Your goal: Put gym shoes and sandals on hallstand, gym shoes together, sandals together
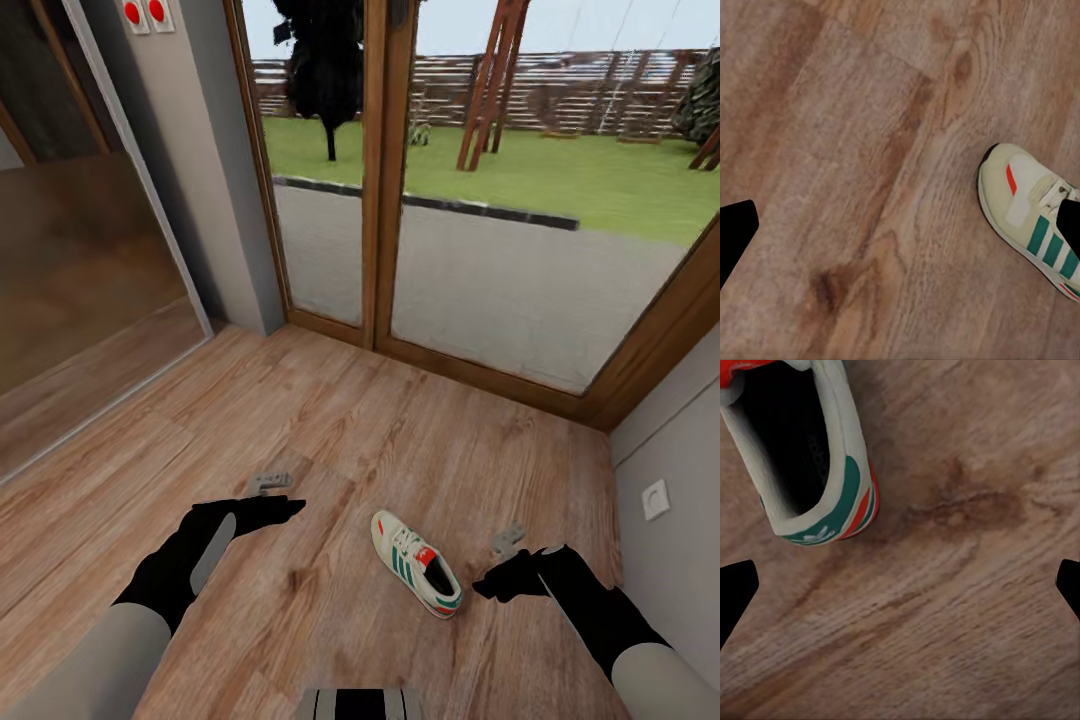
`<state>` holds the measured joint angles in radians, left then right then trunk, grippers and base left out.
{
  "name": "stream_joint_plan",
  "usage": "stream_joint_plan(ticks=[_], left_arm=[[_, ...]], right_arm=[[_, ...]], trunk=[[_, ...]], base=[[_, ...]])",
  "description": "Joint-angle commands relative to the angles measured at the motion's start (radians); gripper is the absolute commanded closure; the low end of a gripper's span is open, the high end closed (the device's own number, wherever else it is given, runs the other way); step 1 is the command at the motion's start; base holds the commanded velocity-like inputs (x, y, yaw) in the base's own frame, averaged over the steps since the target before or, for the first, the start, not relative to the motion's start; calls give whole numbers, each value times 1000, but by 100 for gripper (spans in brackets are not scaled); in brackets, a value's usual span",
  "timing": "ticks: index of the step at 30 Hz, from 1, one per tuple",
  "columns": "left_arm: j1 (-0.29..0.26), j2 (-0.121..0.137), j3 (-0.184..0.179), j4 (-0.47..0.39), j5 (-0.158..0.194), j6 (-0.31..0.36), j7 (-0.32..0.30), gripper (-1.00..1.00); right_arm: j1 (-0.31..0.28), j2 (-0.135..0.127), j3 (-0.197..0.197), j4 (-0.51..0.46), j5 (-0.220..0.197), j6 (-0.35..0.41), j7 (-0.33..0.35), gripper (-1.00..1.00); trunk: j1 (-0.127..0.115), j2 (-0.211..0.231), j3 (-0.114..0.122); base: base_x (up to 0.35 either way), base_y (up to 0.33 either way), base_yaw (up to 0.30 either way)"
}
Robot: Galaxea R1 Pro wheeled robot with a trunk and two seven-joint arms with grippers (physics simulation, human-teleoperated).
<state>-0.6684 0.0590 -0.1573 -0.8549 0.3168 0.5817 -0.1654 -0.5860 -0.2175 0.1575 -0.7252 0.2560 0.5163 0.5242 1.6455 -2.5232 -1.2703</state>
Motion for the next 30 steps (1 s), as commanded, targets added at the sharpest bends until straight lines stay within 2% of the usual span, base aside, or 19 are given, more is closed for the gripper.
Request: stream_joint_plan(ticks=[1,9,19,30], left_arm=[[0,1,-2,-1,2,4,0,-100],[0,2,-1,-1,2,5,0,-100],[0,4,-1,-1,2,4,0,-100],[0,4,0,-1,2,4,0,-100]], right_arm=[[0,1,3,-4,14,2,7,-100],[0,4,4,-9,26,2,7,-100],[0,10,4,-13,27,9,6,-100],[0,10,4,-13,27,10,5,-100]], trunk=[[0,0,-1],[0,0,-3],[4,-3,-56],[4,-3,-67]], base=[[0,0,0],[0,0,0],[0,0,58],[0,0,39]])
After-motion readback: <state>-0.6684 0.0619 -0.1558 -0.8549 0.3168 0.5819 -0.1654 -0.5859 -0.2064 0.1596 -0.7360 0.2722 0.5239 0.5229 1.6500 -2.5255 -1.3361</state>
